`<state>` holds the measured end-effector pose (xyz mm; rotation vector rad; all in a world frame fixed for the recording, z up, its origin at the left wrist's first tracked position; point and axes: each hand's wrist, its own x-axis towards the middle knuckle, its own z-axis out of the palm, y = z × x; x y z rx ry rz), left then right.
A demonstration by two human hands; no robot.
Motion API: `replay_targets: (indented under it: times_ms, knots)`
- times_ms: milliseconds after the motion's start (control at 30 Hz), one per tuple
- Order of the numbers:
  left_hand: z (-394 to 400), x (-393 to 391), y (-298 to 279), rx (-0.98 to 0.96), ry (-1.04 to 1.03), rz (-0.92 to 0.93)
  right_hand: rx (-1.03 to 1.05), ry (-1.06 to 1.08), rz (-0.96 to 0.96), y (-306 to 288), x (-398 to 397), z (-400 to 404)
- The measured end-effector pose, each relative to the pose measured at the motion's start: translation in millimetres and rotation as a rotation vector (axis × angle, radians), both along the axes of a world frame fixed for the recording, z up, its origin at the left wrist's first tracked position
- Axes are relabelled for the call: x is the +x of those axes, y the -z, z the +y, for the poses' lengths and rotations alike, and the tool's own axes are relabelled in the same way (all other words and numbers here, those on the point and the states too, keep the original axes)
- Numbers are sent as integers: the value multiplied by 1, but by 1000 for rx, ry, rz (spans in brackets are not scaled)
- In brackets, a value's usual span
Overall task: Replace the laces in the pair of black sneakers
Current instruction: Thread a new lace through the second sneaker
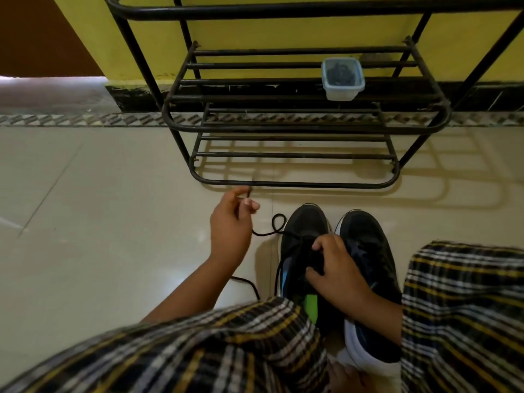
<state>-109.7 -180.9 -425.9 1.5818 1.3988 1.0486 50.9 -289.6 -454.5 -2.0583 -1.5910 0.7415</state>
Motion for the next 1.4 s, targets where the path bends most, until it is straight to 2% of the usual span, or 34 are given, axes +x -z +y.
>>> replay_targets:
  times_ms: [67,133,200,300,367,533,867,1033,1300,1400]
  knots:
    - [-4,9,0,-92,114,-66,-66,18,-45,-1,0,-1]
    - [-10,15,-1,-165,192,-98,-156,-22,-184,-5,-1,-1]
    - [-15,20,0,-189,251,-68,-229,-102,-310,-12,-1,0]
    - [-18,24,3,-163,341,56,-264,-176,-382,-20,-2,3]
    - [-20,24,5,-149,383,110,-253,-183,-369,-23,-2,3]
    - [-26,26,7,-210,419,113,-240,-187,-247,-25,2,0]
    - [-33,28,5,-211,477,192,-191,-253,-207,-31,11,-6]
    - [-33,27,5,-347,433,21,-212,-255,-214,-30,8,-6]
    - [-31,28,3,-390,371,-103,-333,-255,-332,-33,7,-6]
    - [-30,29,-2,-395,382,-103,-333,-293,-308,-32,10,-7]
